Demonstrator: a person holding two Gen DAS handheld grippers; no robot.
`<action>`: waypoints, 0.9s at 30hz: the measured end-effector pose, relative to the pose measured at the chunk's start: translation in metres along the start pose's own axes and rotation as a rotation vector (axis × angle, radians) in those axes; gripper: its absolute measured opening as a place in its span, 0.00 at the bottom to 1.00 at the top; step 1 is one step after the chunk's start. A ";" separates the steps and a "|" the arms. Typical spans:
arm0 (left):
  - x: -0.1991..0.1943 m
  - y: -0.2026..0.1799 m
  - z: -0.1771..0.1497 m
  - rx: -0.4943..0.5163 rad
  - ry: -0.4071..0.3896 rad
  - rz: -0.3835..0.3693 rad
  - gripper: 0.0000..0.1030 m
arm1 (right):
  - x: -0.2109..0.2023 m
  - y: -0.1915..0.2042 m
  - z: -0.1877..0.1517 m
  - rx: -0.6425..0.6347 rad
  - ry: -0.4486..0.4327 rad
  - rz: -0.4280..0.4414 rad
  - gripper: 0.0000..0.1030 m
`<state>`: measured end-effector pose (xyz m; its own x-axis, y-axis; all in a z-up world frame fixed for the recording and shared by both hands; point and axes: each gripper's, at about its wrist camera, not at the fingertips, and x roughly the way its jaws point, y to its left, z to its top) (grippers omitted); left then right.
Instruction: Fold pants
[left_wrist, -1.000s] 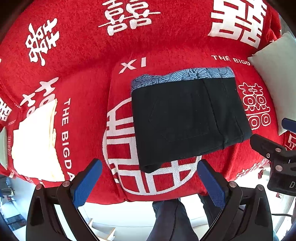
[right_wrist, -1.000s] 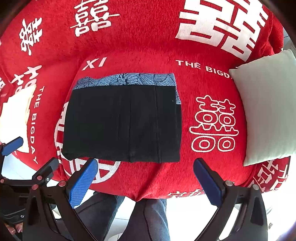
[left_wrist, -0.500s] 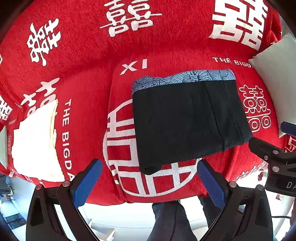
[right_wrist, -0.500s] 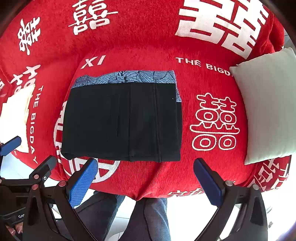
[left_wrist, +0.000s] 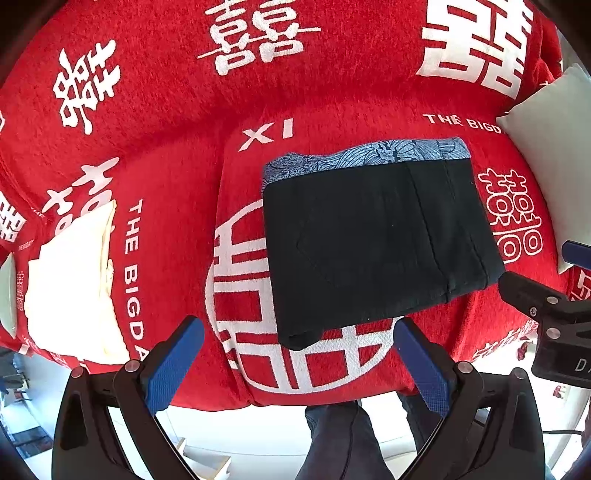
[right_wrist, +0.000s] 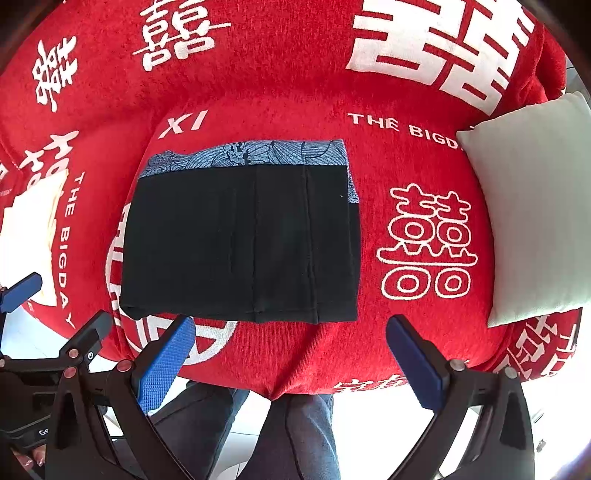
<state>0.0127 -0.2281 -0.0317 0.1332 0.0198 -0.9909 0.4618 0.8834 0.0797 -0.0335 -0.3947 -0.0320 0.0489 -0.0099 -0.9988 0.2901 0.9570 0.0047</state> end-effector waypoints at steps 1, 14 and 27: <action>0.000 0.000 0.000 -0.001 0.001 0.000 1.00 | 0.000 0.000 0.000 -0.001 0.001 0.001 1.00; 0.001 0.000 0.000 -0.006 0.006 0.001 1.00 | 0.001 0.000 0.000 -0.003 0.002 0.003 1.00; 0.002 0.002 -0.001 -0.023 0.004 -0.020 1.00 | 0.002 0.000 -0.001 0.000 0.003 0.002 1.00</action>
<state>0.0134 -0.2261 -0.0341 0.1208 0.0033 -0.9927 0.4441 0.8942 0.0570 -0.0340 -0.3948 -0.0335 0.0463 -0.0072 -0.9989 0.2904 0.9569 0.0066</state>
